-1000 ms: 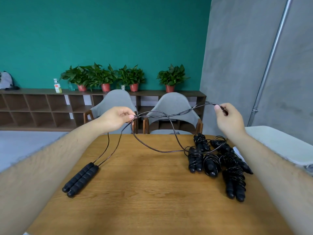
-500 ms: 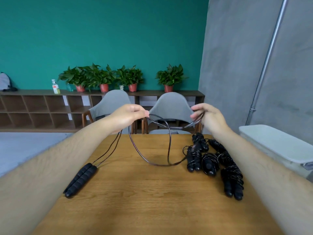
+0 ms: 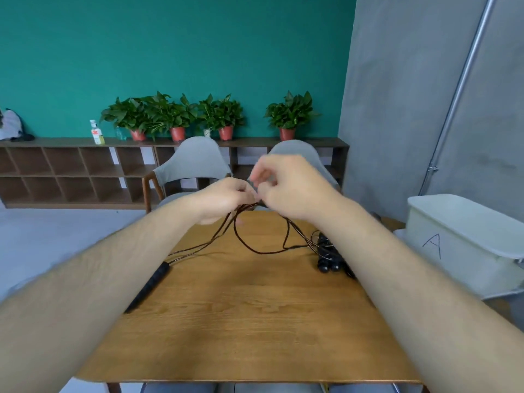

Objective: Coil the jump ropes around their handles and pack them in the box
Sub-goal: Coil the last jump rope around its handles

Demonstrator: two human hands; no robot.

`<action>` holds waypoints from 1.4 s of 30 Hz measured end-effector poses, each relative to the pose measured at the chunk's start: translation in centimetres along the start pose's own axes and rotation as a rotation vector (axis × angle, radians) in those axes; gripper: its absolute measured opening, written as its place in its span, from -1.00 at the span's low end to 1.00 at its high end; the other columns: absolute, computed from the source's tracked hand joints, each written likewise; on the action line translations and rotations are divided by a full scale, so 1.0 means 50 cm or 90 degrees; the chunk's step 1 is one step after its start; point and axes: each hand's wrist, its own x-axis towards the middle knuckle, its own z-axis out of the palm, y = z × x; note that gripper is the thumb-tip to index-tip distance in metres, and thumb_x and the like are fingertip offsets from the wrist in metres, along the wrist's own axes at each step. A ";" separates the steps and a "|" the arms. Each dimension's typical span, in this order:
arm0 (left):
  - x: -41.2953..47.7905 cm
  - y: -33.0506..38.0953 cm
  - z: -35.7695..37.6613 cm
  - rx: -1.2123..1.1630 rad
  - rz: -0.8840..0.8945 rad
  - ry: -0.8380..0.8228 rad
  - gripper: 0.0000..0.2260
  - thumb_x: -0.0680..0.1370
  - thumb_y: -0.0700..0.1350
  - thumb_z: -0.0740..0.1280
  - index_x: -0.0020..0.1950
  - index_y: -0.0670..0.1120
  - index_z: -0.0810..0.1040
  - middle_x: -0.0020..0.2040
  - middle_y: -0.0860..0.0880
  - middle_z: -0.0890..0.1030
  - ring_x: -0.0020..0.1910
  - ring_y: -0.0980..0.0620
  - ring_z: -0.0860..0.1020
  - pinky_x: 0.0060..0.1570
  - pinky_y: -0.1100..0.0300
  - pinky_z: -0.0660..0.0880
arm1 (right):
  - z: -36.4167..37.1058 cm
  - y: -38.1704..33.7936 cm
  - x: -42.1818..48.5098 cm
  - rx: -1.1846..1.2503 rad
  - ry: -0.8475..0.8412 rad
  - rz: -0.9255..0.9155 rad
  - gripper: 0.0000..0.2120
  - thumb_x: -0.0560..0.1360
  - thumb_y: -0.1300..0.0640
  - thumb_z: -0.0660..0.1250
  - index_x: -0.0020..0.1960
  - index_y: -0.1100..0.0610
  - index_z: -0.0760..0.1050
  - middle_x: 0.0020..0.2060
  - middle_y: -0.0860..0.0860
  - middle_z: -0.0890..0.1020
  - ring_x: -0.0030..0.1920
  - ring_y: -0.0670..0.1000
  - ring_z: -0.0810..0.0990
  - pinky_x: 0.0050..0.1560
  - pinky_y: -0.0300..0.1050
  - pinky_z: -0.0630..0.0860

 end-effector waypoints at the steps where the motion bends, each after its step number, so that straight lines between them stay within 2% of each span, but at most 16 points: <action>1: -0.001 0.000 0.002 -0.049 -0.022 -0.018 -0.77 0.64 -0.19 0.31 0.26 -0.26 0.58 0.26 -0.16 0.60 0.30 -0.10 0.55 0.12 -0.29 0.59 | 0.020 0.014 0.003 -0.035 -0.050 0.018 -0.84 0.49 0.18 0.30 0.00 -0.02 0.59 -0.09 -0.12 0.63 -0.12 -0.06 0.59 -0.16 -0.12 0.54; 4: -0.008 -0.004 0.003 -0.174 -0.064 -0.051 -0.82 0.64 -0.27 0.28 0.15 -0.33 0.59 0.04 -0.24 0.61 0.09 -0.13 0.60 0.14 -0.30 0.57 | 0.060 0.065 0.014 -0.057 -0.056 0.027 -0.86 0.49 0.16 0.41 0.02 0.00 0.57 -0.07 -0.12 0.56 -0.18 -0.14 0.52 -0.21 -0.21 0.44; 7: -0.016 -0.007 -0.004 -0.266 -0.074 -0.084 -0.85 0.65 -0.28 0.23 0.00 -0.25 0.59 -0.17 -0.12 0.53 -0.18 0.00 0.50 0.16 -0.33 0.55 | 0.088 0.080 0.017 -0.045 -0.024 -0.010 -0.85 0.49 0.15 0.46 0.01 0.02 0.53 -0.01 -0.08 0.48 -0.23 -0.16 0.45 -0.22 -0.28 0.34; 12: -0.021 -0.013 -0.008 -0.291 -0.084 -0.089 -0.79 0.67 -0.29 0.22 -0.09 -0.21 0.59 -0.09 -0.11 0.55 -0.21 0.03 0.49 0.18 -0.27 0.57 | 0.113 0.091 0.014 -0.171 0.065 -0.075 -0.85 0.59 0.08 0.36 0.12 0.11 0.54 0.03 0.00 0.47 -0.15 0.02 0.56 -0.11 -0.07 0.52; 15: -0.019 -0.020 -0.012 -0.300 -0.089 -0.090 -0.81 0.67 -0.29 0.20 -0.01 -0.24 0.60 -0.01 -0.15 0.54 -0.22 0.04 0.51 0.15 -0.21 0.59 | 0.128 0.100 0.007 -0.327 0.068 -0.187 -0.83 0.62 0.12 0.32 0.10 0.21 0.56 0.02 0.12 0.50 -0.28 0.13 0.60 -0.33 0.00 0.52; 18: -0.018 -0.032 -0.016 -0.333 -0.100 -0.079 -0.84 0.67 -0.29 0.19 0.03 -0.25 0.57 -0.10 -0.12 0.52 -0.21 0.03 0.51 0.12 -0.17 0.62 | 0.130 0.109 -0.002 -0.338 0.068 -0.226 -0.91 0.54 0.19 0.37 -0.05 0.23 0.54 -0.12 0.14 0.50 -0.43 0.08 0.49 -0.52 -0.06 0.34; 20: -0.015 -0.045 -0.018 -0.337 -0.116 -0.024 -0.86 0.67 -0.29 0.19 -0.01 -0.22 0.52 -0.21 -0.07 0.45 -0.24 0.03 0.47 0.13 -0.17 0.62 | 0.127 0.125 -0.009 -0.341 0.065 -0.229 -0.91 0.45 0.23 0.41 -0.12 0.22 0.51 -0.19 0.10 0.47 -0.47 0.01 0.37 -0.54 -0.11 0.28; 22: -0.008 -0.061 -0.024 -0.287 -0.141 0.079 -0.85 0.67 -0.32 0.16 -0.04 -0.21 0.48 -0.21 -0.08 0.38 -0.24 0.01 0.42 0.04 0.02 0.64 | 0.117 0.142 -0.013 -0.320 0.045 -0.189 -0.94 0.48 0.21 0.33 -0.11 0.19 0.47 -0.16 0.07 0.45 -0.40 0.04 0.42 -0.47 0.00 0.41; 25: 0.003 -0.092 -0.045 -0.183 -0.192 0.247 -0.78 0.63 -0.36 0.12 -0.11 -0.14 0.46 -0.20 -0.12 0.39 -0.28 0.01 0.40 -0.18 0.21 0.53 | 0.089 0.170 -0.024 -0.242 0.056 -0.062 -0.90 0.51 0.18 0.28 -0.15 0.11 0.38 -0.21 -0.01 0.44 -0.30 0.03 0.48 -0.30 0.03 0.50; 28: -0.004 -0.140 -0.077 -0.211 -0.189 0.297 -0.75 0.61 -0.32 0.18 -0.23 -0.08 0.43 -0.42 0.02 0.37 -0.47 0.07 0.32 -0.43 0.25 0.34 | 0.064 0.208 -0.028 -0.144 0.131 0.068 -0.78 0.45 0.23 0.32 -0.26 0.10 0.29 -0.32 -0.01 0.50 -0.27 0.04 0.48 -0.24 0.02 0.48; 32: -0.012 -0.181 -0.077 -0.122 -0.148 0.312 -0.85 0.66 -0.25 0.14 -0.02 -0.09 0.46 -0.22 -0.01 0.40 -0.36 0.06 0.36 -0.36 0.20 0.33 | 0.046 0.219 -0.014 0.236 0.145 0.284 -0.88 0.48 0.24 0.33 -0.20 0.26 0.45 -0.41 -0.06 0.53 -0.28 -0.02 0.46 -0.16 -0.06 0.39; 34: -0.012 -0.189 -0.066 -0.008 -0.130 0.314 -0.87 0.70 -0.16 0.11 0.05 -0.07 0.44 -0.19 -0.03 0.42 -0.31 0.02 0.42 -0.27 0.09 0.50 | 0.042 0.211 -0.008 0.488 0.112 0.294 -0.85 0.60 0.19 0.26 -0.14 0.19 0.48 -0.48 0.00 0.48 -0.33 0.01 0.46 -0.03 -0.02 0.43; 36: -0.017 -0.202 -0.059 0.144 -0.125 0.312 -0.86 0.71 -0.12 0.10 0.09 -0.08 0.44 -0.19 -0.05 0.47 -0.28 -0.02 0.47 -0.19 0.00 0.58 | 0.037 0.200 -0.007 0.676 0.048 0.285 -0.71 0.66 0.17 0.18 -0.24 0.13 0.38 -0.53 0.01 0.34 -0.43 0.04 0.38 -0.02 0.06 0.49; 39: -0.026 -0.221 -0.044 0.269 -0.150 0.237 -0.87 0.70 -0.14 0.10 0.15 -0.10 0.43 -0.13 -0.10 0.52 -0.27 -0.01 0.47 -0.30 0.09 0.45 | 0.032 0.172 -0.007 0.708 -0.062 0.274 -0.59 0.67 0.11 0.15 -0.36 0.10 0.35 -0.55 -0.02 0.25 -0.51 0.00 0.22 -0.19 0.00 0.52; 40: -0.029 -0.223 -0.034 0.331 -0.174 0.201 -0.87 0.69 -0.13 0.13 0.19 -0.09 0.42 -0.01 -0.12 0.52 -0.19 -0.03 0.50 -0.23 0.09 0.46 | 0.032 0.162 -0.005 0.709 -0.077 0.268 -0.58 0.68 0.09 0.14 -0.35 0.12 0.38 -0.55 -0.02 0.26 -0.52 -0.02 0.19 -0.26 -0.04 0.47; 42: -0.026 -0.225 -0.011 0.529 -0.148 0.181 -0.78 0.67 -0.08 0.20 0.32 -0.04 0.41 0.30 -0.14 0.40 0.19 -0.13 0.47 0.17 0.00 0.46 | 0.030 0.138 0.001 0.708 -0.071 0.267 -0.57 0.68 0.08 0.14 -0.31 0.17 0.50 -0.54 0.01 0.37 -0.55 -0.05 0.19 -0.37 -0.10 0.36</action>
